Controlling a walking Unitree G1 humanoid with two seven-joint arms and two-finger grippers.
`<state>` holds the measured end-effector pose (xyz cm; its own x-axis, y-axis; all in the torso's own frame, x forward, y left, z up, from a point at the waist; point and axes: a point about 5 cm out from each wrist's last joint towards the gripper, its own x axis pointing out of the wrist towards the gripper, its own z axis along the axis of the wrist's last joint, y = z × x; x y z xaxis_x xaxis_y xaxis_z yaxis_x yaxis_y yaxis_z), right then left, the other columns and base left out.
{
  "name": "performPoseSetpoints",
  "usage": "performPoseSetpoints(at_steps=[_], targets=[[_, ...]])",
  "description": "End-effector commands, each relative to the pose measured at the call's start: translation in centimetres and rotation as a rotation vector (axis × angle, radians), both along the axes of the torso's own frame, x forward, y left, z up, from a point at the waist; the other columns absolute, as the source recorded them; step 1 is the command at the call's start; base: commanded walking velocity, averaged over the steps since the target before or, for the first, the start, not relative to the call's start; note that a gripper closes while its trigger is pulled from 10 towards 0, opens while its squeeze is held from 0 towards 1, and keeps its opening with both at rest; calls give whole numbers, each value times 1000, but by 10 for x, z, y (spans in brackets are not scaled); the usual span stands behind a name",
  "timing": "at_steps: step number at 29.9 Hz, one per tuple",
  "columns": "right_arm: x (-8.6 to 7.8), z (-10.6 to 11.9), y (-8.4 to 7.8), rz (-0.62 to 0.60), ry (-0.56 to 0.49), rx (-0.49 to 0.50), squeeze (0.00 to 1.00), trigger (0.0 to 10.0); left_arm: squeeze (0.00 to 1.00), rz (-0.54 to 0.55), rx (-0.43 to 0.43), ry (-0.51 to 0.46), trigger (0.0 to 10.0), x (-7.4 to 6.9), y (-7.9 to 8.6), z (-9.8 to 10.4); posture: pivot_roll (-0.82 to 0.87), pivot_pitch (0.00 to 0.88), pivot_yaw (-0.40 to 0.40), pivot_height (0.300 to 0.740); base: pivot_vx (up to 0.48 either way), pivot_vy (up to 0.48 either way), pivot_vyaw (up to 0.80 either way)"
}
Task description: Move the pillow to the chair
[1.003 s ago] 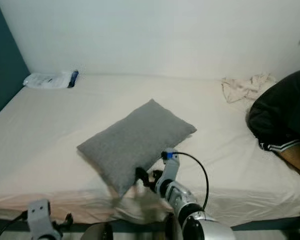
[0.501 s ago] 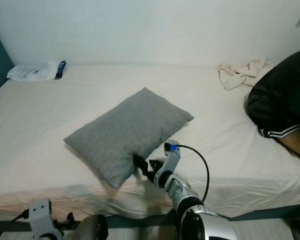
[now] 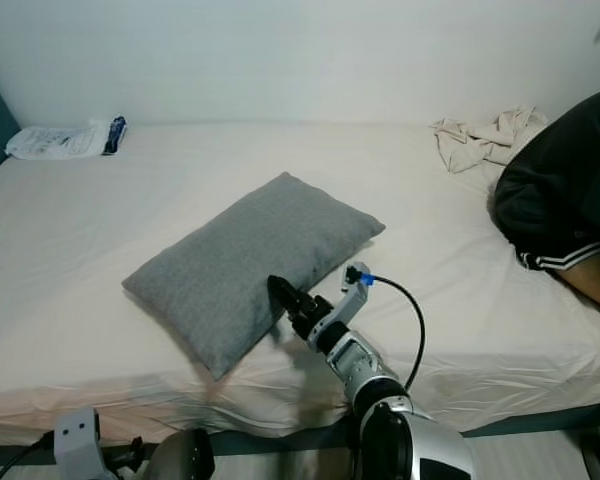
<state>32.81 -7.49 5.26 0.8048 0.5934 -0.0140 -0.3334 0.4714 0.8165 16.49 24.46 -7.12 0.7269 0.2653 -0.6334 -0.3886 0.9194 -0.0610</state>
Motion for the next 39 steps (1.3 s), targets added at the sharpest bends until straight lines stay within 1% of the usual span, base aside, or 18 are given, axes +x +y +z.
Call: performPoseSetpoints(at_steps=[1,2,4,7,17,19,20,21,23,25,26,27,29,31,32,33,36,39], targets=[[4,3,2,-29,12,-20,0,0,0,1,3,17,10000,-7,1,-3,94,63,-45,515,0,0,0],[4,3,2,-29,12,-20,0,0,0,1,3,17,10000,-7,1,-3,94,63,-45,515,0,0,0],[4,1,1,-42,28,-68,0,0,0,2,4,14,10000,-6,1,-2,96,63,-46,515,0,0,0],[7,1,-1,-71,44,-94,0,0,0,1,8,8,10000,-6,2,-1,95,64,-45,515,0,0,0],[11,12,4,-46,-12,-43,0,0,0,-5,14,-5,10000,-2,3,1,91,66,-39,515,0,0,0],[9,13,9,4,-43,-74,0,0,0,-7,14,-10,10000,-1,3,1,87,64,-39,515,0,0,0],[9,13,9,4,-43,-74,0,0,0,-7,14,-10,10000,-1,3,1,87,64,-39,515,0,0,0],[7,11,14,52,-65,-133,0,0,0,-8,14,-20,10000,2,3,3,86,63,-43,515,0,0,0],[3,8,21,102,-81,-203,0,0,0,-7,16,-38,10000,7,3,5,87,61,-47,515,0,0,0],[1,4,23,105,-68,-233,0,0,0,13,20,-78,10000,15,6,11,89,60,-51,515,0,0,0],[1,4,23,105,-68,-233,0,0,0,13,20,-78,10000,15,6,11,89,60,-51,515,0,0,0],[0,3,24,120,-71,-247,0,0,0,24,24,-99,10000,19,9,14,90,57,-57,515,0,0,0],[-1,3,24,126,-77,-231,0,0,0,32,28,-117,10000,22,11,17,91,56,-58,515,0,0,0],[-2,3,23,138,-86,-227,0,0,0,43,40,-151,10000,28,16,23,91,54,-62,525,0,0,0],[-3,2,22,139,-85,-218,0,0,0,59,53,-182,10000,34,22,29,91,53,-64,535,0,0,0],[-3,1,22,140,-83,-214,0,0,0,67,58,-195,10000,36,25,32,92,52,-63,540,0,0,0],[-4,1,23,150,-85,-217,0,0,0,74,68,-210,10000,39,30,36,92,51,-65,555,0,0,0],[-5,2,26,170,-98,-202,0,0,0,70,70,-206,10000,39,30,35,90,45,-68,570,0,0,0]])
